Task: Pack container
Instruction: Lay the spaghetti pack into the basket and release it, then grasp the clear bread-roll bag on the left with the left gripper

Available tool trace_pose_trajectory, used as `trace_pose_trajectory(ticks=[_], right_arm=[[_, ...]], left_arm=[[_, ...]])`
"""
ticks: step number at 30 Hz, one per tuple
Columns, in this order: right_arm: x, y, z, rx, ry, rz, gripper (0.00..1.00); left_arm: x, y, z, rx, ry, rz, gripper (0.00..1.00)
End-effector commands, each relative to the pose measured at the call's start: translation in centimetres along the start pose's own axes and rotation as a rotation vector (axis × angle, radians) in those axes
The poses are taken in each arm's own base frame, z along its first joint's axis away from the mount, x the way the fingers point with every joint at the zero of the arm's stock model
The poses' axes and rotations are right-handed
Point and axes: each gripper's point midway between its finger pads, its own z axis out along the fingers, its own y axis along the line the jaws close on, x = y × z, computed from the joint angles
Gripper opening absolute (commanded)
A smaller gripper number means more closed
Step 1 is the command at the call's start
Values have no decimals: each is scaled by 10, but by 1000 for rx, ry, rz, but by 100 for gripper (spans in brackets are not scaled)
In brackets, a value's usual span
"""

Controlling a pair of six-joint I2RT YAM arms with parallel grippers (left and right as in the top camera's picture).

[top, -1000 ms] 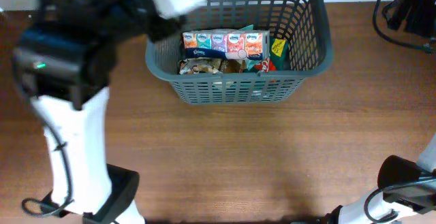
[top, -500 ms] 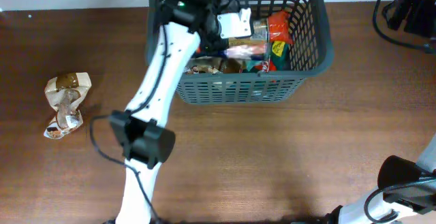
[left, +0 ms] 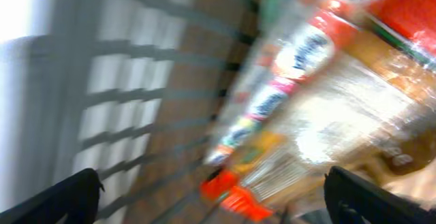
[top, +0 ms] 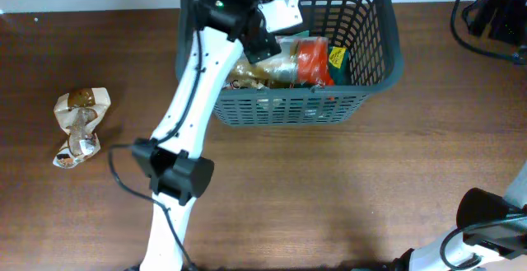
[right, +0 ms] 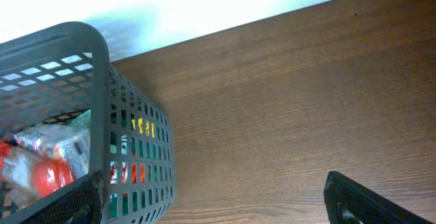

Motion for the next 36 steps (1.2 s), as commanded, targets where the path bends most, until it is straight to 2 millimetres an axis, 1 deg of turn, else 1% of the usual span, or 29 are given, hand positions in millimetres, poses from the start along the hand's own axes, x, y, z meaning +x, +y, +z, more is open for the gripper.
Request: trace_pose_trajectory(ticks=[1,3,5,6,7,8,9,10,12,13,14,15,17,20,21,22,23,25,27,28,30,31,33,36], right_arm=[[1,1,2,-12,5,5,99],[1,1,2,-12,5,5,99],[1,1,2,-12,5,5,99],[1,1,2,-12,5,5,99],[1,1,2,-12,5,5,99],[1,1,2,-12,5,5,99],[1,1,2,-12,5,5,99],[1,1,2,-12,5,5,99],[1,1,2,-12,5,5,99],[1,1,2,-12,5,5,99],[1,1,2,-12,5,5,99],[1,1,2,-12,5,5,99],[1,1,2,-12,5,5,99],[1,1,2,-12,5,5,99],[1,1,2,-12,5,5,99],[1,1,2,-12,5,5,99],[1,1,2,-12,5,5,99],[1,1,2,-12,5,5,99],[1,1,2,-11,5,5,99],[1,1,2,-12,5,5,99],[1,1,2,-12,5,5,99],[1,1,2,-12,5,5,99],[1,1,2,-12,5,5,99],[1,1,2,-12,5,5,99]], left_arm=[[-3,54,-127,-231,-144,-164,99],[10,67,-164,-288,-168,-228,100],[37,79,-199,-353,-147,-303,95],[57,84,-214,-384,-119,-346,93],[93,89,-233,-415,-58,-421,91],[115,93,-243,-435,-32,-483,84],[132,99,-252,-462,-24,-552,82],[150,106,-259,-487,-13,-619,83],[180,113,-268,-510,18,-681,82],[198,115,-270,-513,35,-714,82],[208,116,-268,-508,47,-734,83],[236,113,-259,-478,96,-784,83],[272,103,-242,-438,188,-841,83],[327,79,-203,-345,336,-939,83],[358,58,-170,-261,405,-1020,85],[370,45,-153,-207,423,-1051,87],[380,30,-135,-146,438,-1080,92],[404,-2,-105,-50,487,-1141,92],[418,-26,-80,19,498,-1180,91],[422,-34,-69,46,493,-1193,90],[428,-52,-51,90,507,-1207,89],[433,-60,-44,105,528,-1208,83],[443,-71,-33,115,577,-1226,82],[466,-80,-22,78,688,-1288,82]])
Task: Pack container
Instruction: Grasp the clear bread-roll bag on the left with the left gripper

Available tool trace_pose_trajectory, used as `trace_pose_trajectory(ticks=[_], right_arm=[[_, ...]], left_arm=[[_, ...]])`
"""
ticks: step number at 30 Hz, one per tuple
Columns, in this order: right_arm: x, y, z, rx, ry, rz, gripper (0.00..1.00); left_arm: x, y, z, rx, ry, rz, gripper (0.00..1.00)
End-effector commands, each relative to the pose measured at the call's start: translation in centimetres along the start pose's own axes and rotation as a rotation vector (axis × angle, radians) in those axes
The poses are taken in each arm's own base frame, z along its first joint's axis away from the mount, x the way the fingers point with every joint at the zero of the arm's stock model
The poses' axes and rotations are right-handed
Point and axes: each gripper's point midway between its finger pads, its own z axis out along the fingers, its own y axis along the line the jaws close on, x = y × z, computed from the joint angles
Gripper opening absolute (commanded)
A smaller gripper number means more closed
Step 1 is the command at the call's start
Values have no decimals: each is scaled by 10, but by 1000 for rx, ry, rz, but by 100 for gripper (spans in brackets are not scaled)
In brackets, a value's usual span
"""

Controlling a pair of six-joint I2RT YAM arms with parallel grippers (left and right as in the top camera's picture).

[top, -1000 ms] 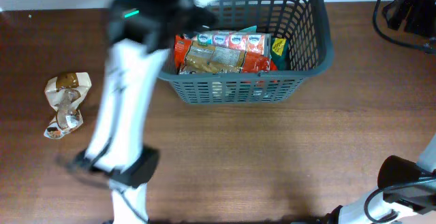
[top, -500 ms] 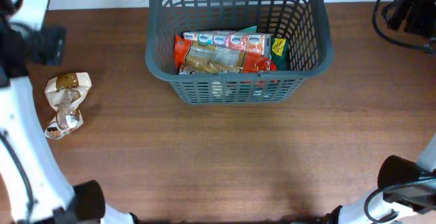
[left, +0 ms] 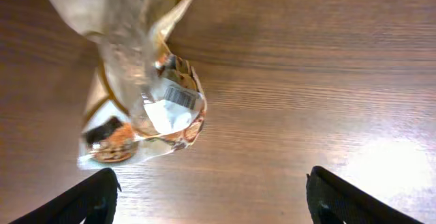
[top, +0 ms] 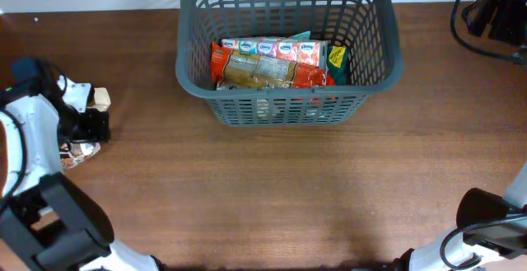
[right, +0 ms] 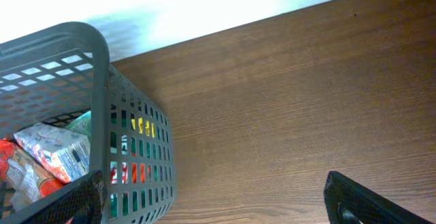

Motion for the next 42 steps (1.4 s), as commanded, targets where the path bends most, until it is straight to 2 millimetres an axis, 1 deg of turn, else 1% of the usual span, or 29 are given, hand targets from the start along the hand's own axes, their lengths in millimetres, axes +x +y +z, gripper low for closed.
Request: trace_pose_trajectory(ticks=[1,6,12,16,23,24,27,28,32,34,35,38,39,40,42], right_arm=[[1,1,2,-11,5,4,99],[1,1,2,-11,5,4,99],[1,1,2,-11,5,4,99],[1,1,2,-11,5,4,99],[1,1,2,-11,5,4,99],[1,1,2,-11,5,4,99],[1,1,2,-11,5,4,99],[1,1,2,-11,5,4,99],[1,1,2,-11,5,4,99],[1,1,2,-11,5,4,99],[1,1,2,-11,5,4,99],[1,1,2,-11,5,4,99],[1,1,2,-11,5,4,99],[1,1,2,-11,5,4,99],[1,1,2,-11,5,4,99]], left_arm=[[7,10,27,-41,73,-93,82],[7,17,53,-54,108,-126,82],[4,24,76,-86,123,-197,81],[-1,26,84,-96,110,-219,81],[-11,38,90,-146,74,-222,80],[-13,39,92,-148,69,-223,78],[-13,40,98,-147,72,-226,64],[-12,39,101,-144,80,-225,62],[-4,36,115,-131,121,-222,62],[-2,35,119,-126,133,-221,56],[-2,35,119,-126,135,-221,47],[-1,35,117,-124,140,-220,11],[0,34,116,-123,145,-220,2],[0,34,114,-122,149,-219,2],[-6,37,103,-122,147,-219,2]])
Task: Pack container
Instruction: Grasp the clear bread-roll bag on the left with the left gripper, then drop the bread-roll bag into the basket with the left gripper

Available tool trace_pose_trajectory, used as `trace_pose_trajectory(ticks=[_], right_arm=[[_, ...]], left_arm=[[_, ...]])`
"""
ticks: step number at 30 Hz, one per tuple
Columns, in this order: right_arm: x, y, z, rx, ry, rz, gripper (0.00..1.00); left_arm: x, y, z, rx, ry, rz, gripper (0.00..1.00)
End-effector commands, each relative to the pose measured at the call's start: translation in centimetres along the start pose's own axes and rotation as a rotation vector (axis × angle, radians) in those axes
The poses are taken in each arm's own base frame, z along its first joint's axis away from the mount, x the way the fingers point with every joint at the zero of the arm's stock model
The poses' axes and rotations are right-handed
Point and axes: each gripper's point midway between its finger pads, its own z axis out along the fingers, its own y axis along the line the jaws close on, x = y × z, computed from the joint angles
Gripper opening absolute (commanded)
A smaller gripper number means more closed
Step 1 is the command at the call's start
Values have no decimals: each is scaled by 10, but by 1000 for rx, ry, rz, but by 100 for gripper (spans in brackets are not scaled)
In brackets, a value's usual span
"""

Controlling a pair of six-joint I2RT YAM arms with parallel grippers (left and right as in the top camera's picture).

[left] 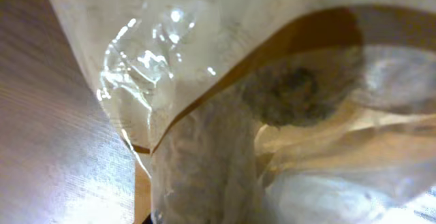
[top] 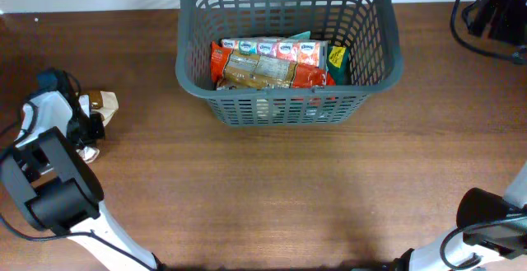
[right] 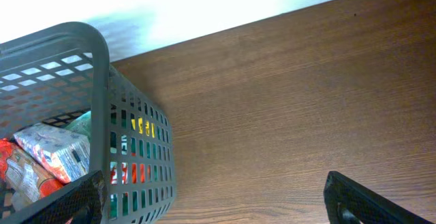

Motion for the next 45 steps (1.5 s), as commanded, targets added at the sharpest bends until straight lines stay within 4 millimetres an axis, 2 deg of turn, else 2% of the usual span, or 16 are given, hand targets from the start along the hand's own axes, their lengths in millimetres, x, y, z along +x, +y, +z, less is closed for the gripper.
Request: trace_pose_trajectory(ticks=[1,5,8,11,13,15,17,19,21,24,26,28,32,35,39,45], right_arm=[[1,1,2,-11,5,4,99],[1,1,2,-11,5,4,99],[1,1,2,-11,5,4,99],[1,1,2,-11,5,4,99],[1,1,2,-11,5,4,99],[1,1,2,-11,5,4,99],[1,1,2,-11,5,4,99],[1,1,2,-11,5,4,99],[1,1,2,-11,5,4,99],[1,1,2,-11,5,4,99],[1,1,2,-11,5,4,99],[1,1,2,-11,5,4,99],[1,1,2,-11,5,4,99],[1,1,2,-11,5,4,99],[1,1,2,-11,5,4,99],[1,1,2,-11,5,4,99]], left_arm=[[-6,4,-10,18,13,-5,2],[-40,24,-76,2,-81,-23,2],[-66,35,-151,17,-212,-31,2],[-81,24,-224,106,-368,-16,2],[-88,7,-274,209,-496,14,2],[-90,-22,-329,340,-649,110,2],[-84,-54,-385,440,-811,255,1],[-74,-84,-430,481,-952,401,2],[-58,-117,-468,471,-1084,593,2],[-33,-170,-501,423,-1218,879,2],[-15,-209,-511,403,-1271,1075,2],[-1,-243,-510,387,-1281,1225,2],[11,-300,-482,306,-1205,1448,1],[2,-334,-445,234,-1092,1526,2],[-13,-372,-373,207,-893,1583,2],[-28,-398,-311,244,-746,1527,2]])
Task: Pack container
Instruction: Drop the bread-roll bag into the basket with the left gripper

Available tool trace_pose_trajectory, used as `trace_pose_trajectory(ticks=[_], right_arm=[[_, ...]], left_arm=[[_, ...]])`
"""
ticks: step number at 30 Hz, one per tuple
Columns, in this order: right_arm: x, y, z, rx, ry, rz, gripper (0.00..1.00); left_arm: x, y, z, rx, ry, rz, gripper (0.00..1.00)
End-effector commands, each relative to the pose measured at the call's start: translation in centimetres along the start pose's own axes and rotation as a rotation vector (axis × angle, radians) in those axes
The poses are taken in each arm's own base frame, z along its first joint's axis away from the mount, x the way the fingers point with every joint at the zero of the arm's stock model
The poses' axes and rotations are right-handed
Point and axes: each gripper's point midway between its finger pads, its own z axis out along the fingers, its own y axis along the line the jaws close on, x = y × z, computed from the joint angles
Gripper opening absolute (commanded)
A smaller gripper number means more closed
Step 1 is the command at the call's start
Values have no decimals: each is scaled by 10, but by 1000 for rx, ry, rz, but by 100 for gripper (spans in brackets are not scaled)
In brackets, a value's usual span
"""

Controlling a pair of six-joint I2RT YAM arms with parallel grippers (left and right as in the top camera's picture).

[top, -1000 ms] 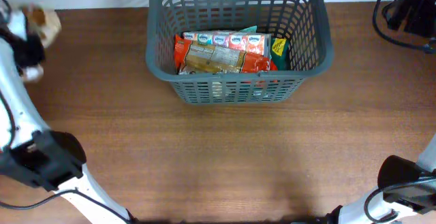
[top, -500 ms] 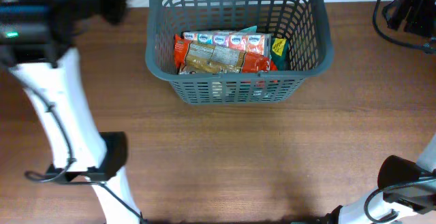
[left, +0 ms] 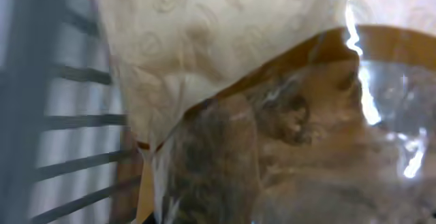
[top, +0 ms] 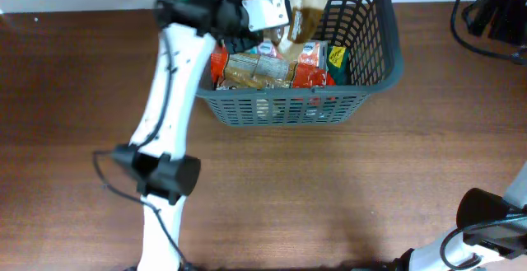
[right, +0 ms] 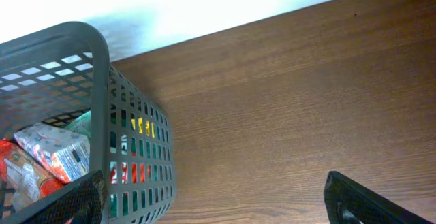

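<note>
A cream and brown snack bag (top: 303, 14) hangs over the back of the grey basket (top: 375, 73), with my left gripper (top: 280, 17) shut on it. In the left wrist view the bag (left: 259, 108) fills the frame and hides the fingers; the basket wall (left: 61, 122) shows at the left. Inside the basket lie a red-ended packet (top: 263, 69) and a green packet with a yellow label (top: 336, 57). My right gripper (right: 218, 203) stands open over the bare table, to the right of the basket (right: 102, 115), with nothing between its fingers.
The brown table (top: 329, 189) stretches in front of the basket. My left arm (top: 169, 98) crosses from the front edge up to the basket's left side. Black cables and gear (top: 494, 16) sit at the back right corner.
My left gripper was down on the snack bag at the table's left side. Now it holds that bag up over the basket. The right arm has not moved.
At first my left gripper was in the basket by the red-ended packet, with the snack bag lying far left on the table. Then the gripper stood open over the bag, then pressed close on it. Now the bag hangs over the basket.
</note>
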Motion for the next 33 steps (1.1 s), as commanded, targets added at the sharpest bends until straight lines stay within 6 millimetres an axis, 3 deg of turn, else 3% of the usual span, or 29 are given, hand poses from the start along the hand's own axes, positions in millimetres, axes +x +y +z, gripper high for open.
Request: trace_pose_trajectory(ticks=[1,4,5,7,8,11,14,18,21,23,27,28,33], right_arm=[[1,1,2,-11,4,5,99],[1,1,2,-11,4,5,99],[1,1,2,-11,4,5,99],[1,1,2,-11,4,5,99],[1,1,2,-11,4,5,99],[1,1,2,-11,4,5,99],[1,1,2,-11,4,5,99],[1,1,2,-11,4,5,99],[1,1,2,-11,4,5,99],[1,1,2,-11,4,5,99],[1,1,2,-11,4,5,99],[1,1,2,-11,4,5,99],[1,1,2,-11,4,5,99]], left_arm=[[17,-2,30,25,69,-58,1],[23,-7,48,54,89,-88,3],[25,-8,52,62,94,-90,13],[27,-9,61,70,101,-121,49],[28,-9,62,68,102,-143,57],[24,-4,58,46,91,-219,98],[10,10,33,-25,45,-299,100],[-3,47,-38,-235,-19,-389,99],[-4,73,-114,-439,-71,-454,99],[-5,80,-159,-523,-125,-481,99],[5,81,-222,-618,-191,-542,99],[15,81,-242,-651,-198,-576,99],[84,88,-294,-844,-70,-756,99]])
